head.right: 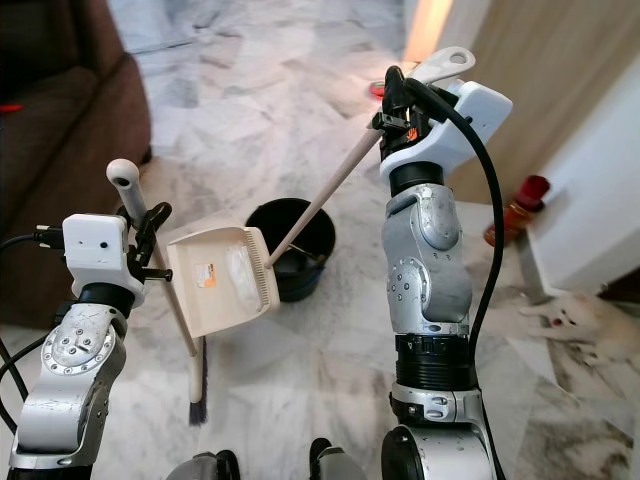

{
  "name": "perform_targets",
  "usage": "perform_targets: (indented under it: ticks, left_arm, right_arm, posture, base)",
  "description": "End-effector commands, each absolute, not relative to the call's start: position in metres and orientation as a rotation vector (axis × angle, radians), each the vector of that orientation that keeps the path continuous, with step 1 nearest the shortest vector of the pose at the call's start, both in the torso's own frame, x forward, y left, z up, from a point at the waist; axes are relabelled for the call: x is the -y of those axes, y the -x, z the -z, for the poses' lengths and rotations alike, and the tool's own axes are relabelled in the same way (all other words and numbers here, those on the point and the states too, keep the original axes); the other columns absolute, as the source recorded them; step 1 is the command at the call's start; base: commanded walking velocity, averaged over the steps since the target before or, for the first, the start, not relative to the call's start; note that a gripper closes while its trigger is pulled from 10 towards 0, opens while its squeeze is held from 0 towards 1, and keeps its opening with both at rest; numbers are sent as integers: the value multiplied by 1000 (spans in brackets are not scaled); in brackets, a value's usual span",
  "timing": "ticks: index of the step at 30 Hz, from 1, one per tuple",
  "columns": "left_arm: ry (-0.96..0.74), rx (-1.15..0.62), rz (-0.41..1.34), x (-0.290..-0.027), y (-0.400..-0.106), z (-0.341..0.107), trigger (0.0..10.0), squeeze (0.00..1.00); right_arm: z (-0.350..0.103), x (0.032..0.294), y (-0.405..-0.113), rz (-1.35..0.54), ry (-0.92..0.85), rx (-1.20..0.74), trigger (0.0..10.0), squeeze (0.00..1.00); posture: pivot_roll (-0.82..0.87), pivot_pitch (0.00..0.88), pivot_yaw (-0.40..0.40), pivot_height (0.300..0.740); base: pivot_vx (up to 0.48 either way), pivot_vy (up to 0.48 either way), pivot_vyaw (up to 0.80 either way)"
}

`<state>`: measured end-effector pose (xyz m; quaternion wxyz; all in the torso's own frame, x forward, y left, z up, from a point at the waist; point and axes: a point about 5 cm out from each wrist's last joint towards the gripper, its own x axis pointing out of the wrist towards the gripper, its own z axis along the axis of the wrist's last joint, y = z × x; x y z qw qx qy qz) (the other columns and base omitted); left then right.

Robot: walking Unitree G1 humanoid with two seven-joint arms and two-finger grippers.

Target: Sweep floor

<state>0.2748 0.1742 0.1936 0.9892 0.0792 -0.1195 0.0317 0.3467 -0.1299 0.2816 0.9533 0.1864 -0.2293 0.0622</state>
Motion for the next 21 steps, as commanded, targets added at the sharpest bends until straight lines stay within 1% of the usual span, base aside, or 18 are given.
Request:
perform_targets:
  ticks: [1, 12, 18, 21]
  left_arm:
    - [-163, 325, -59, -172, -270, -208, 10000, 0]
    - [-163, 328, -71, -173, -269, -209, 10000, 0]
    - [-167, 329, -73, -174, -268, -209, 10000, 0]
    - [-195, 334, -82, -176, -265, -210, 10000, 0]
  right_arm:
    - [-301, 131, -340, -143, -412, 564, 10000, 0]
    - [-301, 128, -340, -157, -416, 567, 10000, 0]
    - [-302, 129, -339, -153, -415, 577, 10000, 0]
    - [-303, 129, -339, -150, -416, 582, 10000, 0]
  posture:
    - [2, 175, -55, 740]
    - [4, 182, -59, 740]
    - [5, 184, -60, 740]
    - [3, 185, -59, 740]
  base:
    - [0, 0, -800]
    - [0, 0, -781]
    - [0, 0, 0]
    - [0, 0, 0]
